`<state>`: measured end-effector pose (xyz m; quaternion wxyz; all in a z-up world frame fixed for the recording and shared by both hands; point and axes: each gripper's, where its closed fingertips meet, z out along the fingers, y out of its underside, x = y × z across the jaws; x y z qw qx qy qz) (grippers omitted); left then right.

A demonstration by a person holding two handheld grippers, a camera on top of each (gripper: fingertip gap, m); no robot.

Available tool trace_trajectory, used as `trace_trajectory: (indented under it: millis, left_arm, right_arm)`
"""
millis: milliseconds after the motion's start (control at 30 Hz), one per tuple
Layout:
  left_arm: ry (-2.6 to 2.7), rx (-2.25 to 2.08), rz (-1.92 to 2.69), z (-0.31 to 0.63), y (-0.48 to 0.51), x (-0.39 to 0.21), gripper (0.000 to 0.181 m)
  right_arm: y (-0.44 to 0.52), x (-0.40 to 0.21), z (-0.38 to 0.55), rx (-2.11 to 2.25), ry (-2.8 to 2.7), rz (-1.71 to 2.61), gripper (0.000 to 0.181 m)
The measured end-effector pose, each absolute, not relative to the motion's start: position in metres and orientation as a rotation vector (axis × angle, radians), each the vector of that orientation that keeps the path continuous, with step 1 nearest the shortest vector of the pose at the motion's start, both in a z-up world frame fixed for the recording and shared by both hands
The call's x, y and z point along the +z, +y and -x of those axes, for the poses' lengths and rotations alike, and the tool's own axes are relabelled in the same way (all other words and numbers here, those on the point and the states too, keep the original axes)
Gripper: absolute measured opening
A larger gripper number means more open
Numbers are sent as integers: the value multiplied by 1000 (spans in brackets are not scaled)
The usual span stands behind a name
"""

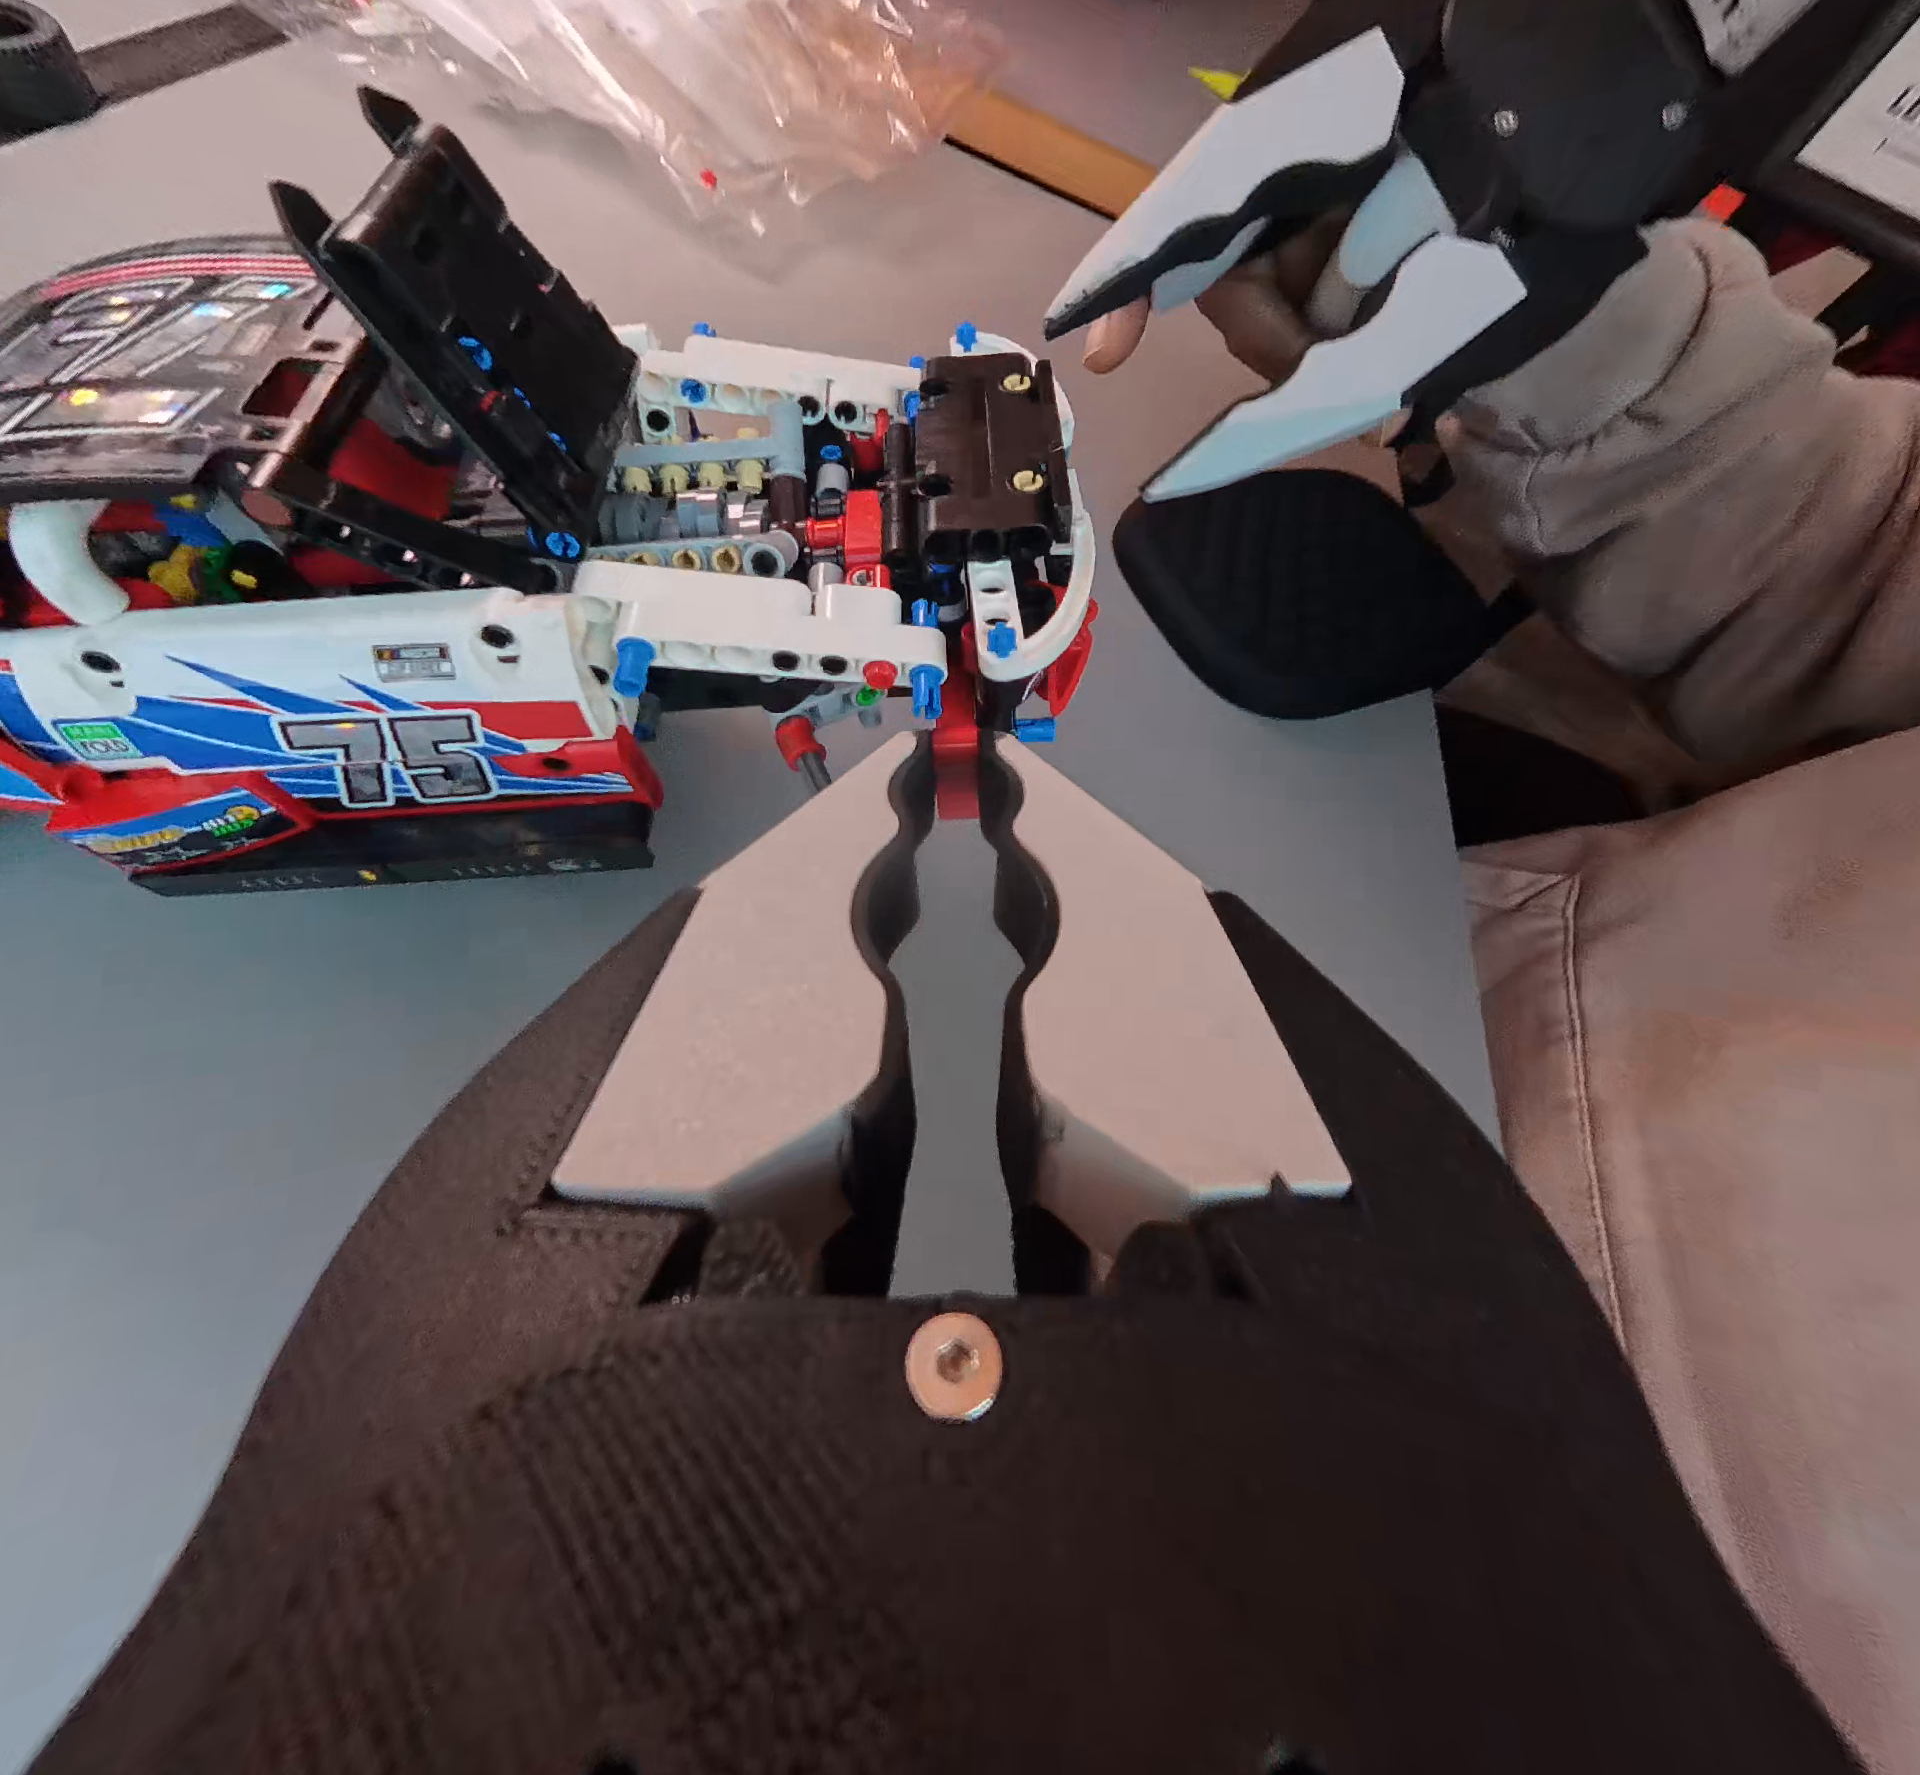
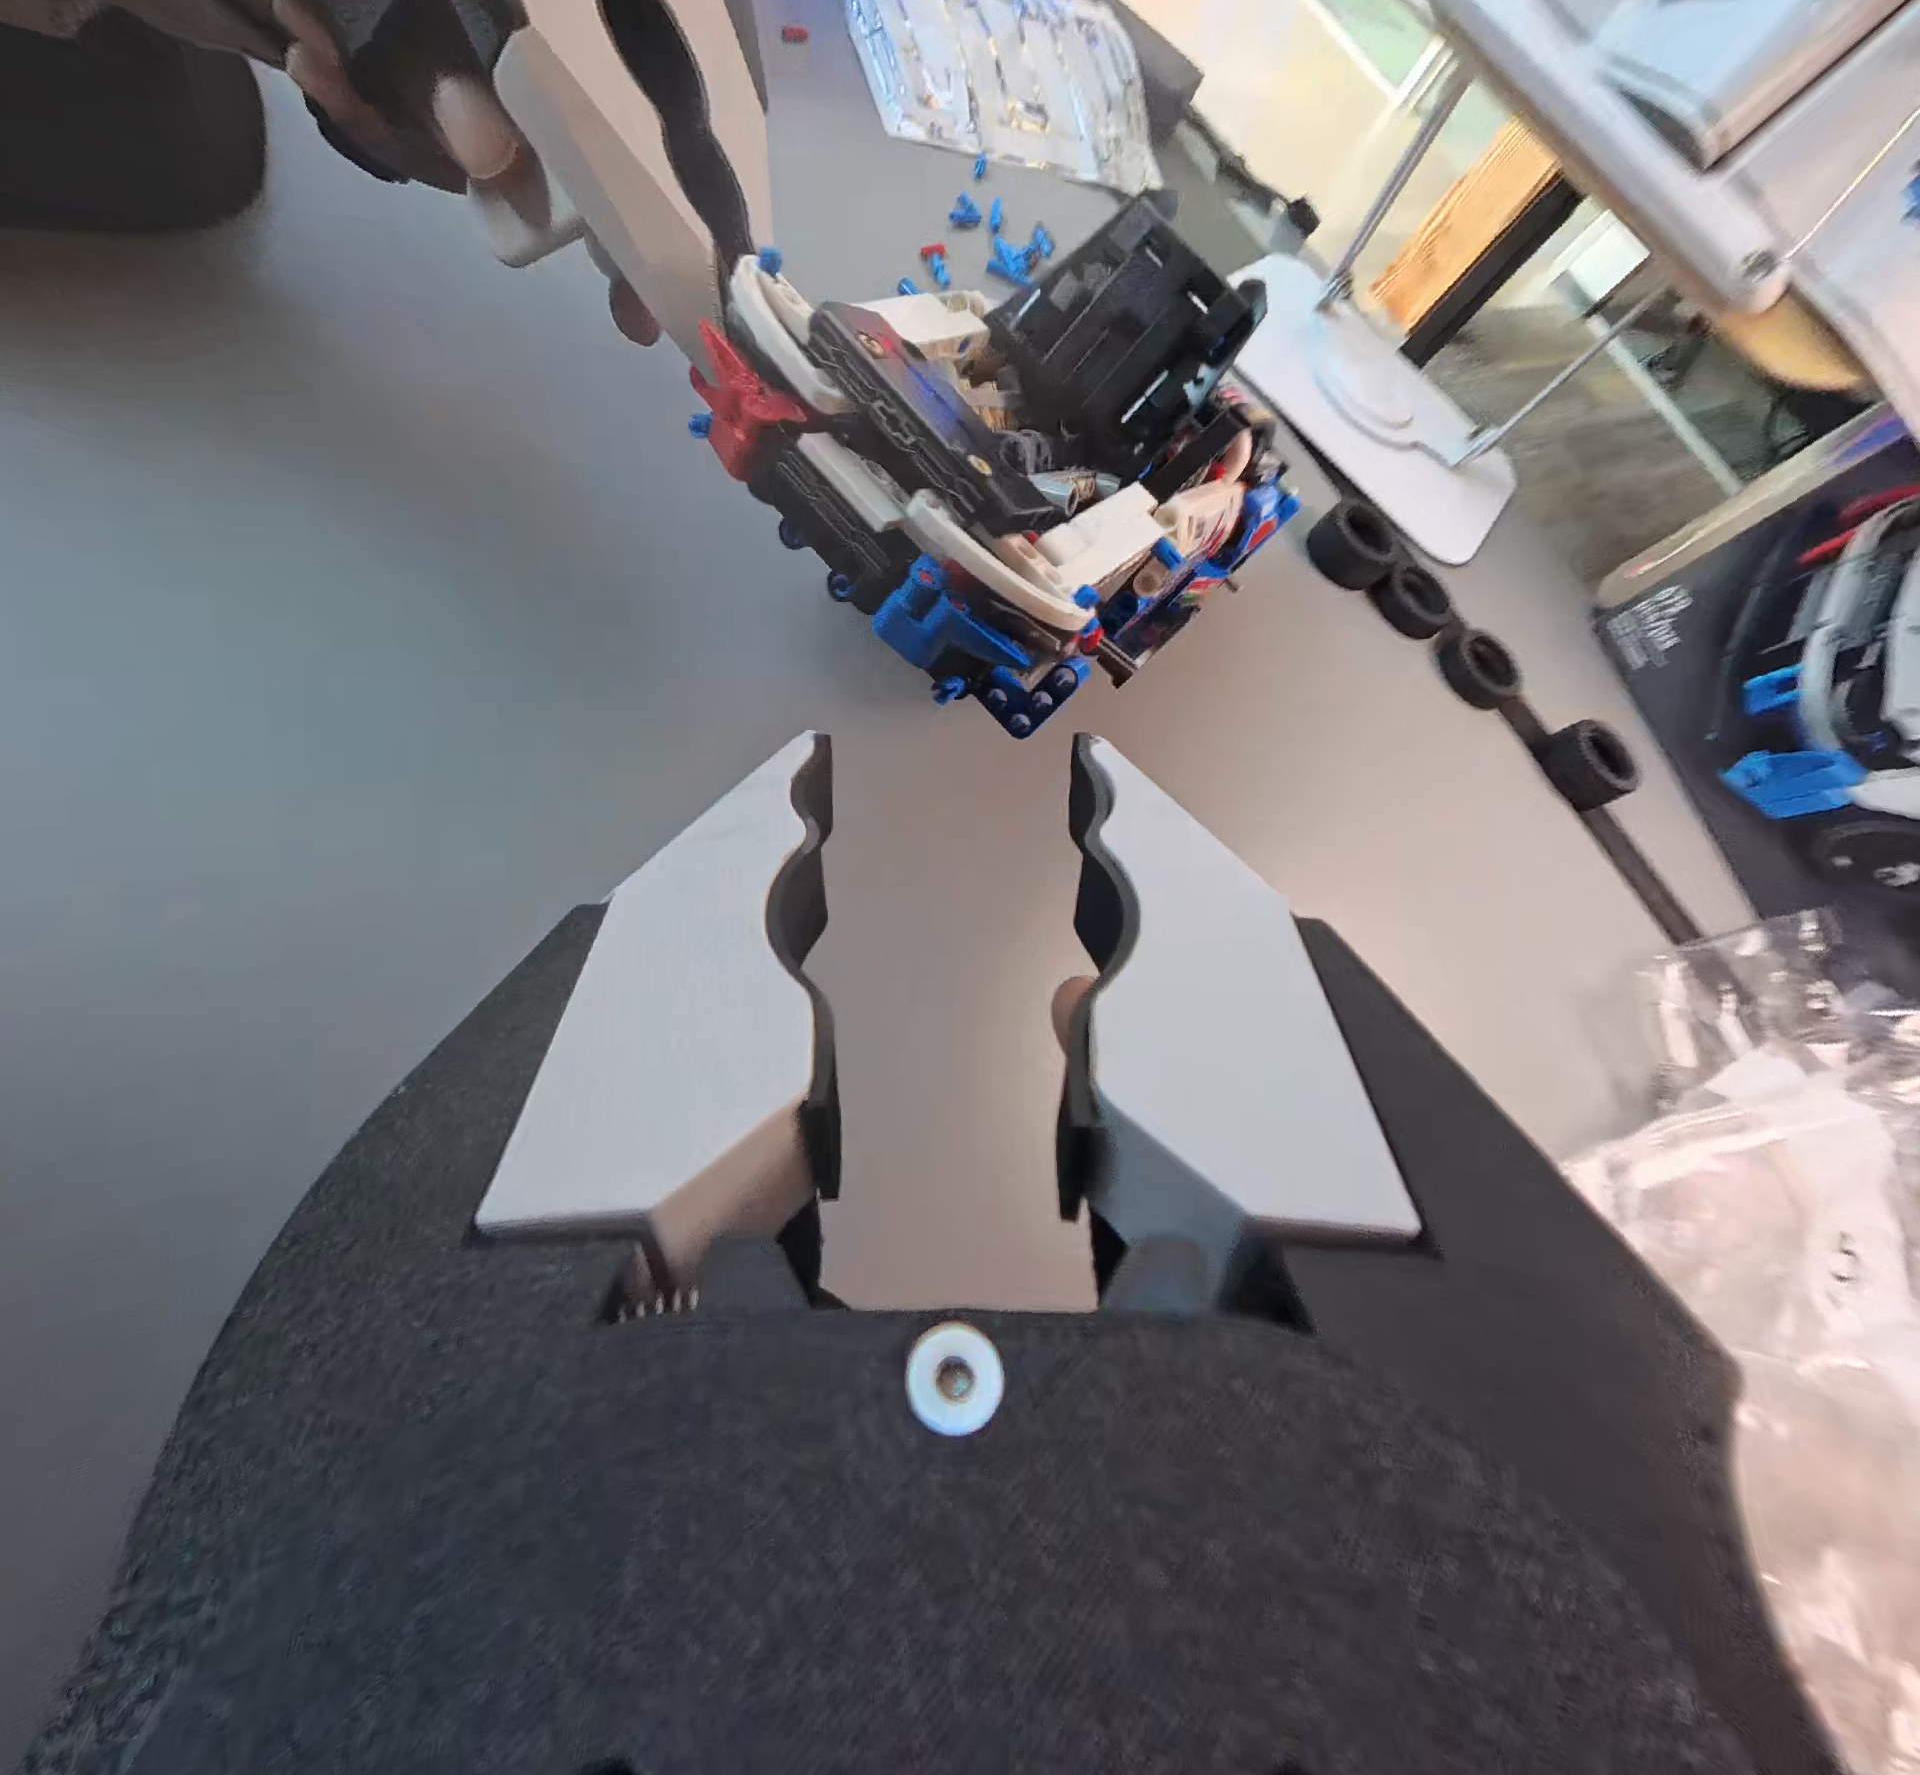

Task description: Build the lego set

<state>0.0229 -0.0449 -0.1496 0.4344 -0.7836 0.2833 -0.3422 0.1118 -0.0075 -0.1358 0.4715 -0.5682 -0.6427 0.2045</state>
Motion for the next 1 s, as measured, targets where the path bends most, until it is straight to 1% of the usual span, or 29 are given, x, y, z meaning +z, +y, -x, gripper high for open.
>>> trace_trajectory:
  millis: [33, 167, 300, 400, 500, 767, 1000]
  left_arm:
    - [695, -866, 1937, -23, -43, -142, 5]
    - [655, -922, 1887, -21, -37, -116, 6]
    - [620, -987, 1831, -17, -35, -94, 5]
    - [604, -1012, 1809, -14, -34, -85, 6]
    - [592, -1051, 1785, -12, -35, -78, 6]
    - [596, -1075, 1746, -10, -41, -68, 6]
    - [634, -1078, 1733, -16, -48, -68, 6]
  right_arm:
    - [-11, -128, -111, 462, -1567, 1344, 45]
    - [-14, -105, -101, 273, -1557, 1181, 52]
    - [-8, -80, -88, 192, -1527, 1070, 60]
    - [-6, -71, -75, 144, -1558, 1003, 70]
    - [-8, -68, -62, 62, -1626, 921, 76]
    - [-6, -66, -37, 14, -1742, 822, 75]
    - [-21, -69, -26, -38, -1840, 744, 64]
